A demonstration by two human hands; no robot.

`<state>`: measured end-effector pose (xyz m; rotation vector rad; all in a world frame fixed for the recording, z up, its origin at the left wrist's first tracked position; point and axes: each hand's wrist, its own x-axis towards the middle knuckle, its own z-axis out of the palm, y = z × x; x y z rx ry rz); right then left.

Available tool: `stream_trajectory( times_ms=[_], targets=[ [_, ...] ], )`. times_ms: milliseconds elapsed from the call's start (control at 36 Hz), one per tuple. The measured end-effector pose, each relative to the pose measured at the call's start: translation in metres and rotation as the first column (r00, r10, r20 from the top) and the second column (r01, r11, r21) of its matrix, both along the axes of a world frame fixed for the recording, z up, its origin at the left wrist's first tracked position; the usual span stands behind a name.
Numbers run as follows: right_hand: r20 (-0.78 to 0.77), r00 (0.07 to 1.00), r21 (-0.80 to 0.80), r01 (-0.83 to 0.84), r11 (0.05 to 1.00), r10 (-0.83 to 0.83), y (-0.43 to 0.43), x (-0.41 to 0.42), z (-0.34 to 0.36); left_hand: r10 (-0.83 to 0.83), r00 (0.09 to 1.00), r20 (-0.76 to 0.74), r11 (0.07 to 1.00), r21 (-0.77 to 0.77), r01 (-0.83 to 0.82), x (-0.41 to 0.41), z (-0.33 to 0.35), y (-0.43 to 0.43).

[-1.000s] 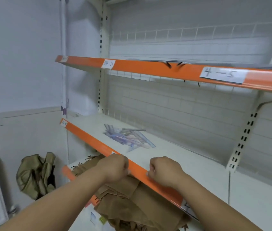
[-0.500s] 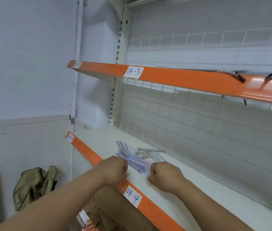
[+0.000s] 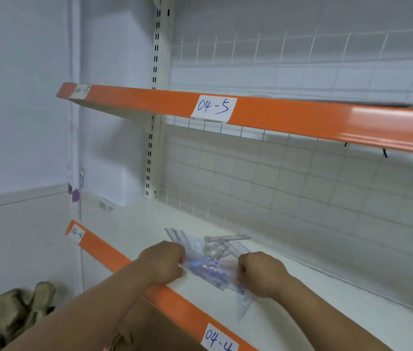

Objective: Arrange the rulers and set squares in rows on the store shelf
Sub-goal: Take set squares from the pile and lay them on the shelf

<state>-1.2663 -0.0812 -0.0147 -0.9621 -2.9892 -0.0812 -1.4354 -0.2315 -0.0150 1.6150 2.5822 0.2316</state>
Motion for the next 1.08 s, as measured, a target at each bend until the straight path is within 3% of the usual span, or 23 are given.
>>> stream_trajectory(
  times_ms=[278, 500, 833, 1083],
  targets=[
    [0.066, 0.979, -0.104, 0.201, 0.974, -0.195, 0.009, -0.008, -0.019, -0.172, 0.985, 0.016, 0.980, -0.100, 0.172, -0.041, -0.009, 0.039],
    [0.069, 0.972, -0.143, 0.232, 0.962, -0.224, 0.007, -0.009, -0.022, -0.265, 0.960, 0.090, 0.958, -0.088, 0.273, -0.049, -0.030, 0.060],
    [0.106, 0.965, -0.082, 0.248, 0.965, -0.239, 0.007, 0.001, -0.014, -0.328, 0.944, 0.039, 0.941, -0.072, 0.330, -0.049, -0.036, 0.080],
    [0.105, 0.968, -0.121, 0.241, 0.963, -0.229, 0.012, 0.008, -0.016, -0.330, 0.944, 0.013, 0.940, -0.091, 0.329, -0.047, -0.033, 0.086]
  ],
)
